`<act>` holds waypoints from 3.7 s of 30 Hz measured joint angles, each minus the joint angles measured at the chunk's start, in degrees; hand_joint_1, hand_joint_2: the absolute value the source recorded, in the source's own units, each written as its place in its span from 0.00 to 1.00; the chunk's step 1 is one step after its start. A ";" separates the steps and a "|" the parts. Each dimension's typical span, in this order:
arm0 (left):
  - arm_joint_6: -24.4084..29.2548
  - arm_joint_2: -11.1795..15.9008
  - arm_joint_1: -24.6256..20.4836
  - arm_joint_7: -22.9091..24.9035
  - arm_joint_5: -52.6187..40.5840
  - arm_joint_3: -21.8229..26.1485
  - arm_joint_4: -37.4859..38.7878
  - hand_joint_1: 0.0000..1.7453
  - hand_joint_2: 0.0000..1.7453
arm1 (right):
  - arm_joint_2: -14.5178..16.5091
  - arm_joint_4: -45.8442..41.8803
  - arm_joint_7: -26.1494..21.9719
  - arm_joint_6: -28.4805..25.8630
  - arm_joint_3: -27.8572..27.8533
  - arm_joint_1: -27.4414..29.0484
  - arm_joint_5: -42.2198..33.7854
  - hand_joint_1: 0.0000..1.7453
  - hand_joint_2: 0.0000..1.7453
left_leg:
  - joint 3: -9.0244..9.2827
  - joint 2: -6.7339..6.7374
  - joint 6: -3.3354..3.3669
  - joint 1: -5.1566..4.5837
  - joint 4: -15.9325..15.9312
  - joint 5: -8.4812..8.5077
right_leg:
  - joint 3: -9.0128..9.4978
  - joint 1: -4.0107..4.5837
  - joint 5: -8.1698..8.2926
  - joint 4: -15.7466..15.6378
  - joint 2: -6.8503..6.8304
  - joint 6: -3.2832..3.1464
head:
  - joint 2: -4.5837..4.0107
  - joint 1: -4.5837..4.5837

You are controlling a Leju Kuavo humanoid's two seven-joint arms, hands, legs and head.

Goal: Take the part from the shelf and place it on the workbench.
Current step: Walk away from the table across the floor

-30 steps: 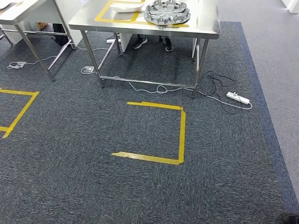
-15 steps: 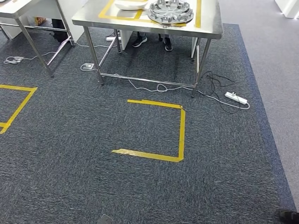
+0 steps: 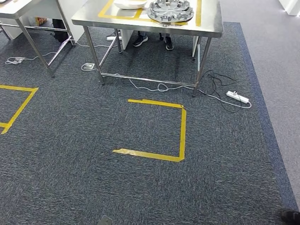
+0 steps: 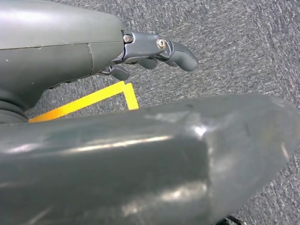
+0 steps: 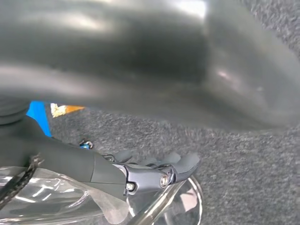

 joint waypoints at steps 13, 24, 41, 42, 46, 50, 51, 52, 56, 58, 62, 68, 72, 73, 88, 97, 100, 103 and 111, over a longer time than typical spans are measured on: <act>-0.13 -0.12 0.02 0.02 -0.78 0.11 0.00 0.00 0.00 | 0.04 0.00 0.45 2.17 -2.98 -0.67 -1.64 0.00 0.00 | -1.01 2.17 1.70 0.46 -0.79 1.50 | -8.11 -0.36 -8.21 16.61 0.29 1.64 | 0.00 0.46; -0.12 -0.03 -0.13 0.08 -1.22 0.15 0.00 0.00 0.00 | 0.20 0.13 0.62 2.75 -3.57 -1.38 -1.94 0.00 0.00 | -1.60 3.65 -1.78 0.80 3.41 -2.10 | 0.05 -0.61 -2.02 1.75 -1.16 -0.51 | 0.00 0.14; -0.40 -0.13 -0.21 0.28 -1.57 0.97 0.00 0.00 0.00 | 0.31 0.13 0.98 3.00 -3.60 -1.41 -2.95 0.00 0.00 | -1.39 -1.49 1.03 1.25 0.38 0.85 | -4.49 0.06 -4.10 6.12 2.48 1.17 | 0.00 0.41; -0.40 -0.15 -0.12 0.27 -1.58 0.98 0.00 0.00 0.00 | 0.31 0.14 0.99 3.01 -3.59 -1.59 -2.96 0.00 0.00 | -1.49 -0.76 1.12 1.20 0.38 0.87 | -5.98 0.03 -5.95 9.23 1.65 1.43 | 0.00 0.53; -0.40 -0.13 0.08 0.27 -1.60 1.07 0.00 0.00 0.00 | 0.31 0.14 1.00 3.00 -3.59 -1.51 -2.94 0.00 0.00 | -1.84 2.86 1.06 0.98 0.49 0.88 | -8.59 -0.21 -8.53 16.81 0.46 2.33 | 0.00 0.57; -0.40 -0.18 -0.12 0.27 -1.60 1.09 0.00 0.00 0.00 | 0.31 0.14 1.00 3.03 -3.57 -1.57 -3.01 0.00 0.00 | -1.53 5.43 0.29 0.59 1.06 0.42 | 0.32 -0.09 -3.15 2.53 -3.52 1.68 | 0.00 0.46; -0.40 -0.17 -0.16 0.27 -1.60 1.10 0.00 0.00 0.00 | 0.31 0.14 0.99 3.05 -3.58 -1.65 -3.07 0.00 0.00 | -1.38 5.94 -0.04 0.44 1.23 0.30 | 1.20 -0.01 -2.82 0.93 -4.19 1.29 | 0.00 0.34; -0.41 -0.17 -0.19 0.27 -1.60 1.10 0.00 0.00 0.00 | 0.31 0.14 0.99 3.07 -3.60 -1.65 -3.16 0.00 0.00 | -1.27 6.41 -0.34 0.36 1.29 0.24 | 1.12 0.07 -2.83 0.77 -3.91 0.89 | 0.00 0.21; -0.42 -0.16 -0.25 0.26 -1.63 1.13 0.00 0.00 0.00 | 0.31 0.13 1.05 3.26 -3.61 -1.45 -3.69 0.00 0.00 | -2.13 3.68 -1.69 0.85 4.41 -2.60 | 0.99 -0.22 -1.97 0.46 -1.46 -0.65 | 0.00 -0.05; -0.43 -0.10 -0.08 0.25 -1.68 1.16 0.00 0.00 0.00 | 0.31 0.14 1.11 3.50 -3.60 -1.60 -3.92 0.00 0.00 | -5.01 0.78 -2.06 1.07 11.74 -6.92 | 0.80 -0.29 -1.62 0.47 0.00 -1.10 | 0.00 -0.19; -0.43 0.03 0.13 0.16 -1.73 1.28 0.00 0.00 0.00 | 0.31 0.13 1.51 4.10 -3.60 -1.38 -4.83 0.00 0.00 | -6.36 -0.08 -1.88 1.13 15.37 -6.22 | 0.58 -0.24 -1.48 0.77 3.33 -1.17 | 0.00 -0.17; -0.42 0.04 0.02 0.00 -1.89 1.57 0.06 0.00 0.00 | 0.31 0.13 1.73 4.73 -3.60 -1.40 -5.22 0.00 0.00 | -1.04 -4.78 -0.55 1.30 2.04 -0.70 | -0.82 -0.42 -1.01 1.31 7.59 0.74 | 0.00 -0.13; -0.43 -0.12 0.00 -0.04 -1.97 1.68 0.05 0.00 0.00 | 0.31 0.07 1.83 4.81 -3.62 -1.36 -5.23 0.00 0.00 | -1.08 -1.58 0.96 1.40 1.05 0.06 | -4.19 -0.37 -4.11 6.39 3.61 1.62 | 0.00 0.37; -0.43 -0.14 0.11 -0.06 -1.99 1.72 0.05 0.00 0.00 | 0.31 0.07 1.83 4.82 -3.61 -1.52 -5.23 0.00 0.00 | -1.17 -0.62 1.13 1.27 1.02 0.08 | -6.07 -0.27 -6.08 10.22 2.03 1.74 | 0.00 0.55; -0.44 -0.25 0.01 -0.08 -2.89 2.14 0.07 0.00 0.00 | 0.20 -0.03 2.62 5.80 -3.62 -1.41 -5.71 0.00 0.00 | -3.43 1.52 -1.66 0.97 8.95 -5.85 | 0.17 -0.06 -1.37 0.71 -0.46 -0.85 | 0.00 0.14; -0.49 -0.30 0.01 0.34 -3.50 2.23 0.10 0.00 0.00 | 0.05 -0.01 3.12 5.93 -3.61 -1.33 -7.17 0.00 0.00 | -1.08 -4.50 -0.30 1.10 2.70 -0.65 | -0.92 0.16 -0.54 1.26 6.48 -0.26 | 0.00 0.17; -0.51 -0.45 -0.22 0.47 -3.59 2.27 0.11 0.00 0.00 | -0.08 0.00 3.18 5.88 -3.64 -1.01 -7.30 0.00 0.00 | -1.05 -3.36 0.40 1.00 1.73 -0.39 | -2.06 -0.12 -0.08 1.20 7.71 0.93 | 0.00 0.16; -0.51 -0.63 -0.26 0.47 -3.61 2.33 0.11 0.00 0.00 | -0.27 0.00 3.18 5.87 -3.63 -1.02 -7.36 0.00 0.00 | -0.99 -0.87 1.34 1.16 0.75 0.31 | -5.15 0.07 -3.62 6.81 3.56 1.46 | 0.00 0.58; -0.51 -0.61 -0.01 0.51 -3.61 2.40 0.11 0.00 0.00 | -0.44 0.02 3.18 5.88 -3.62 -1.22 -7.40 0.00 0.00 | -1.28 2.13 1.47 0.91 0.75 0.35 | -10.62 0.00 -8.77 18.83 0.67 2.02 | 0.00 0.74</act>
